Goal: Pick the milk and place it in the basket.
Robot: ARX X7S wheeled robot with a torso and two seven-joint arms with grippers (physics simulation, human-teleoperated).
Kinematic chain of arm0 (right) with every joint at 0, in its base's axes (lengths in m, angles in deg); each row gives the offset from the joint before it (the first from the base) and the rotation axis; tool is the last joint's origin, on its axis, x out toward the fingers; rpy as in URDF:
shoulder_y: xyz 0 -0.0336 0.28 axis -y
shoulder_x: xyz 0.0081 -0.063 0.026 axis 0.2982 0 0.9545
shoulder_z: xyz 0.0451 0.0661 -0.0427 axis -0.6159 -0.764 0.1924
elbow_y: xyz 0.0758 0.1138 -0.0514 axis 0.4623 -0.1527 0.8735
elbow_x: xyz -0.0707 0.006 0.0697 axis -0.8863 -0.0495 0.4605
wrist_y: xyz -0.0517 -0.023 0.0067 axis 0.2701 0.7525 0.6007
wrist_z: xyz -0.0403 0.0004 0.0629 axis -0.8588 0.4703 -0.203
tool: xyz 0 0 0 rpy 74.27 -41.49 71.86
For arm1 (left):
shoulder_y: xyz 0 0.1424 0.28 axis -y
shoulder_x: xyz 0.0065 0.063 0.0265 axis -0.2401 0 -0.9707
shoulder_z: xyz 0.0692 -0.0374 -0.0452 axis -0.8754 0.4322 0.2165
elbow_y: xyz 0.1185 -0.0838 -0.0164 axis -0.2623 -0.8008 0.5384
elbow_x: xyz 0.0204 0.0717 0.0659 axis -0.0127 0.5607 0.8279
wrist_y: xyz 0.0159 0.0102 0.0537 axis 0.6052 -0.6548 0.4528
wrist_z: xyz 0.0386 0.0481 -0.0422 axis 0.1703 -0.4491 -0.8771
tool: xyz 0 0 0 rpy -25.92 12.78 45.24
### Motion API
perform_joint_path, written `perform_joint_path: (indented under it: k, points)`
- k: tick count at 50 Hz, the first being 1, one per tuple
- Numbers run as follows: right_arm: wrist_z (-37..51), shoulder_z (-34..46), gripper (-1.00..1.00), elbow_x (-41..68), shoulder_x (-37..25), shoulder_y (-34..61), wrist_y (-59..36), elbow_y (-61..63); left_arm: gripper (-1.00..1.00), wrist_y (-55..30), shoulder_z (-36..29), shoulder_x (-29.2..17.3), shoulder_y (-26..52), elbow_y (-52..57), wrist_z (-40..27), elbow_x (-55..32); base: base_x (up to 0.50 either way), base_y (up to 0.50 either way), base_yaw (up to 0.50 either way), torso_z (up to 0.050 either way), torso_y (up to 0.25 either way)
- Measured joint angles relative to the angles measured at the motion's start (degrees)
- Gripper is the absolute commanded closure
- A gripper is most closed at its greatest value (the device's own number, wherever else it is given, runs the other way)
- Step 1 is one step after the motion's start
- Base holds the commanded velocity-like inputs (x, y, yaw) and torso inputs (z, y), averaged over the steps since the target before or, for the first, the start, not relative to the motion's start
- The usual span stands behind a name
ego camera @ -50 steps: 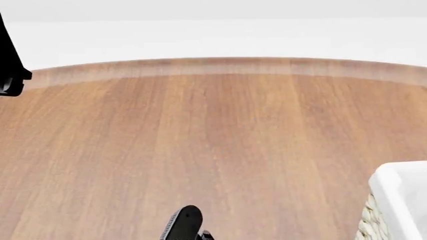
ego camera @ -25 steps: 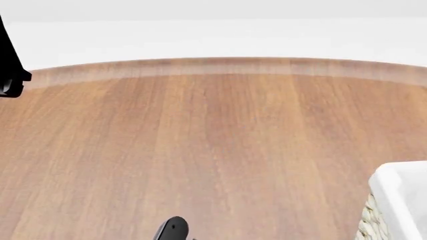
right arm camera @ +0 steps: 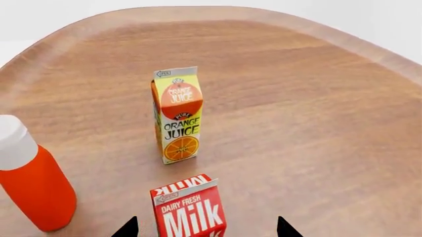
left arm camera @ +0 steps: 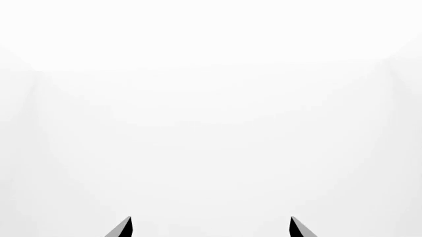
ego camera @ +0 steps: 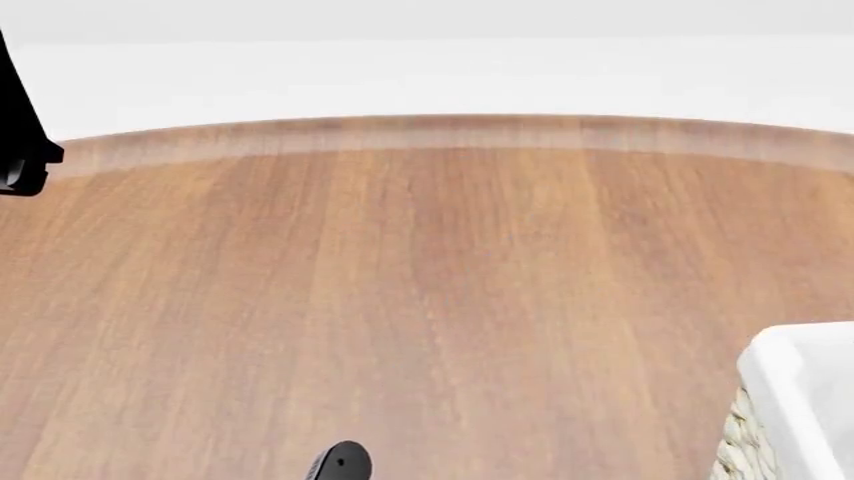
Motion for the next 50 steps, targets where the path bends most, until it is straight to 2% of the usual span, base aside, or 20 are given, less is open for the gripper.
perform_joint_path:
  k: [50]
  points:
    - [-7.42, 6.58, -1.0, -3.3, 7.72, 0.81, 10.7, -21.06, -1.0, 0.92, -0.36, -0.42, 0.03, -0.56, -0.8, -0.79, 0.0, 0.0, 0.0, 0.0, 0.0]
